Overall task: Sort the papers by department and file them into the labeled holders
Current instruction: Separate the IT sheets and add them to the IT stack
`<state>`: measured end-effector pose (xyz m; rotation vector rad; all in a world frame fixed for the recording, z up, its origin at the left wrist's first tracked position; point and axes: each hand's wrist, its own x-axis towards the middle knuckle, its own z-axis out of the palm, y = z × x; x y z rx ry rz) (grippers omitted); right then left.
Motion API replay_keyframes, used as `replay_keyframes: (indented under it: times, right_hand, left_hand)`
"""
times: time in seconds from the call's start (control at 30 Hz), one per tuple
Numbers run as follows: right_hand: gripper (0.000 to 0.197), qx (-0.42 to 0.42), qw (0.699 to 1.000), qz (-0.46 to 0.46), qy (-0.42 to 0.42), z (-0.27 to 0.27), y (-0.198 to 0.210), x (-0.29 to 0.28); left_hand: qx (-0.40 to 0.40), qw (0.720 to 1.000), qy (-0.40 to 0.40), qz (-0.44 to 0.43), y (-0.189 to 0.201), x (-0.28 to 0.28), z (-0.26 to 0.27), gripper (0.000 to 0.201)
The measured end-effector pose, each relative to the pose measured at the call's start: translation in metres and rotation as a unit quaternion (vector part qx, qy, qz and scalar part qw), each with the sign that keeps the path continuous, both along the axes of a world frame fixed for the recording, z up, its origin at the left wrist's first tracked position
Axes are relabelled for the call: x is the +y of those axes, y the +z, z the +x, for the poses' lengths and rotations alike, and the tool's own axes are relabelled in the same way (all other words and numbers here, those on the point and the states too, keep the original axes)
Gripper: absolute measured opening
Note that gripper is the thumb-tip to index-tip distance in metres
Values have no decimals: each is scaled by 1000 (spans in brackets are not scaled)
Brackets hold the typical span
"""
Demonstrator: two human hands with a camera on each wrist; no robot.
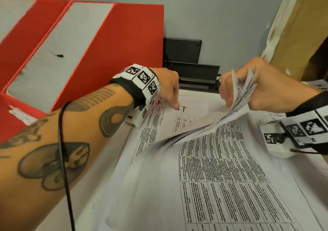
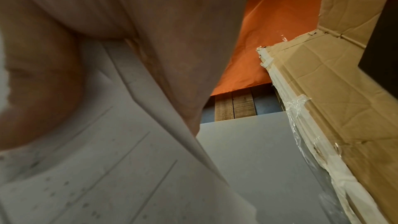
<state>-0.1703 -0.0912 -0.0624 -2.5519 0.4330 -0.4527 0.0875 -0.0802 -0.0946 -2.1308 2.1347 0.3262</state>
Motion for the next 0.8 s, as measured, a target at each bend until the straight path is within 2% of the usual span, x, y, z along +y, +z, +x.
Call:
replay_keyframes:
  times: [0.13, 0.23, 0.27, 0.4, 0.5, 0.57, 0.7, 0.8]
  right_hand:
    - [65, -5, 1000, -2, 5, 3, 0, 2]
    - [67, -7, 1000, -6, -3, 2, 0, 0]
    - [68, -8, 1000, -3, -4, 2, 0, 0]
    - [65, -16, 1000, 11, -4, 2, 0, -1]
    - [63, -15, 1000, 10, 2, 1, 3, 1]
    - [63, -11, 1000, 10, 5, 0, 5, 1]
    - [63, 1, 1000, -1, -2, -3, 9, 2]
    - [59, 38, 999, 1, -16, -3, 8, -1]
  left_hand:
    - [0, 999, -18, 30, -7, -4, -16, 49]
    - [14, 1000, -17, 7, -10, -8, -18, 30]
    - [15, 1000, -13, -1, -8, -8, -18, 30]
    - [-25, 998, 9, 57, -6, -5, -19, 71]
    - [-6, 998, 12, 56, -9, -6, -23, 82]
    - [22, 999, 19, 41, -8, -6, -22, 75]
    - [51, 998, 30, -8, 12, 1, -13, 40]
    - [85, 996, 21, -24, 38, 11, -11, 32]
